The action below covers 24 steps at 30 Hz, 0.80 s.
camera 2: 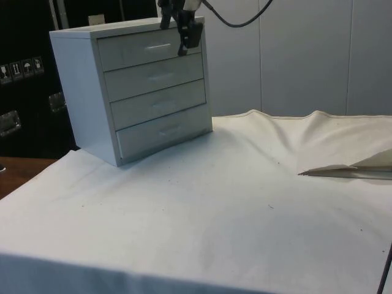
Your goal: Open the drawer, then close it.
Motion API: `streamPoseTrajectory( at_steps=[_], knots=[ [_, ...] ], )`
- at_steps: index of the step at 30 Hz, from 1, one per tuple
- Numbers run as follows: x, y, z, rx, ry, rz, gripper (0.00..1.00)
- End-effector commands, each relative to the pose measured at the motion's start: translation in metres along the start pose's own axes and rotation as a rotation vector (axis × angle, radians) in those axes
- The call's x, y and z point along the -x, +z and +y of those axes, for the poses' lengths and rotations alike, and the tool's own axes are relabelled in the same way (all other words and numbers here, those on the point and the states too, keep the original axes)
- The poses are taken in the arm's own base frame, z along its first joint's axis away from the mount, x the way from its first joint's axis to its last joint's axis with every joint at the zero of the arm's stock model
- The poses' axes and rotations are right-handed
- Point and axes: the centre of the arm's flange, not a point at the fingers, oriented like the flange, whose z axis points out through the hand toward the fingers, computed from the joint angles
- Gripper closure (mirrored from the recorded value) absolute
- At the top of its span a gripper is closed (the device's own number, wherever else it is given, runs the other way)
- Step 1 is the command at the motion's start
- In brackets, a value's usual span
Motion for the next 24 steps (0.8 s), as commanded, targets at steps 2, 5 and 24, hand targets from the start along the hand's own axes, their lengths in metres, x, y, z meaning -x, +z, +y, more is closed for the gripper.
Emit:
streamPoseTrajectory(
  at_steps=[2,5,24],
  knots=[
    [-0.001,0.0,0.005,0.036,0.0,0.005,0.0],
    [-0.002,0.001,0.005,0.046,0.001,0.001,0.0],
    [-0.015,0.025,-0.004,0.104,0.009,-0.035,0.0]
  ],
)
